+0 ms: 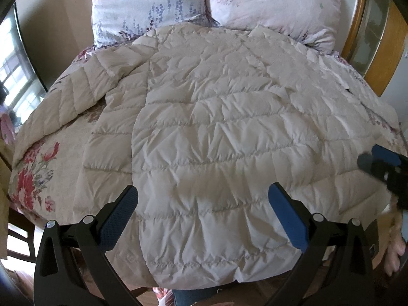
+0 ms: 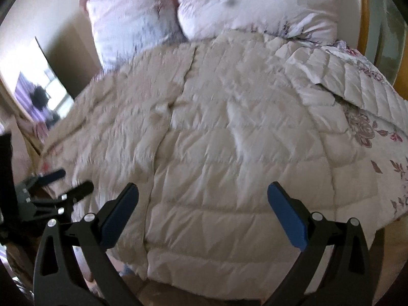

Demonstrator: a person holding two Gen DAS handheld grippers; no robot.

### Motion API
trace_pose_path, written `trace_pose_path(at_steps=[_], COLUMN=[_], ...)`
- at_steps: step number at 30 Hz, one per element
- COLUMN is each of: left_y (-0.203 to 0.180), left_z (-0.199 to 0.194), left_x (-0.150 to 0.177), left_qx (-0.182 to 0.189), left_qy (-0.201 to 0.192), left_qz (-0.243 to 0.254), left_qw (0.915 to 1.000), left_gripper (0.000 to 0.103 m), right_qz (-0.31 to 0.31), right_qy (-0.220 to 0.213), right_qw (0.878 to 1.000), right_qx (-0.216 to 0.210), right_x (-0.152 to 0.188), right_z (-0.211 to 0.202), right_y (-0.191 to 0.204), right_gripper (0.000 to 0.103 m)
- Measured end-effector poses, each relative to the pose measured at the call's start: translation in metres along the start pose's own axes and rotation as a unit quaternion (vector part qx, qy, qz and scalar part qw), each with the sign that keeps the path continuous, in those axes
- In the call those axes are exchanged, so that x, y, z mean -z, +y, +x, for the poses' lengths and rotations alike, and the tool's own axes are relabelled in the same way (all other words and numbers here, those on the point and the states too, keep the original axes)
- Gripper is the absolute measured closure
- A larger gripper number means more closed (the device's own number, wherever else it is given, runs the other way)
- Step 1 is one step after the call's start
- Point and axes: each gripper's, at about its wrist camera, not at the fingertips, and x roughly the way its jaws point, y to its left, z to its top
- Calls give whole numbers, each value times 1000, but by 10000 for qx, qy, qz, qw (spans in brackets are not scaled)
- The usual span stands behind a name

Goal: Fold large clothes

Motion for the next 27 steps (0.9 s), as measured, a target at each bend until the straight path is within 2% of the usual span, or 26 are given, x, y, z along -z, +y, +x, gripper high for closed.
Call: trace_pose_path(at_steps=[3, 6, 8, 11, 12, 14, 16, 20, 22, 25, 27], left_y=[1, 2, 4, 10, 13, 20, 31, 49, 56, 61, 61], left_z=[-2, 1, 1, 0, 0, 1, 1, 8, 13, 23, 28], left_x=[-6, -18, -24, -35, -40, -47, -54, -66, -72, -79, -84], left_qx=[43, 127, 171, 128, 55, -34, -17, 416, 556, 666, 761], left_qy=[-44, -112, -167, -286, -347, -503, -699, -858, -944, -919, -892], left_qz=[44, 77, 63, 34, 2, -95, -294, -644, -834, -951, -947], left_qw=[10000, 9998, 9997, 9995, 9994, 9987, 9971, 9934, 9905, 9890, 9886], left_gripper=[1, 1, 1, 1, 1, 1, 1, 1, 1, 1, 1], right_qz=[375, 864, 1240, 1978, 2248, 2916, 3656, 4829, 5147, 5472, 5624], right_qy=[-336, -722, -903, -1136, -1215, -1344, -1435, -1594, -1642, -1694, -1705], right_qw=[9987, 9936, 9877, 9720, 9649, 9447, 9176, 8595, 8397, 8181, 8068], right_qx=[-89, 109, 309, 572, 609, 670, 613, 511, 548, 500, 604], right_x=[-11, -25, -34, -44, -45, -46, -42, -20, -13, -7, -4], right_z=[-5, -13, -19, -31, -35, -40, -45, -47, -45, -39, -37], right_y=[-23, -54, -80, -130, -148, -192, -240, -313, -339, -368, -380], right_gripper=[2, 2, 2, 2, 6, 16, 32, 47, 54, 65, 66])
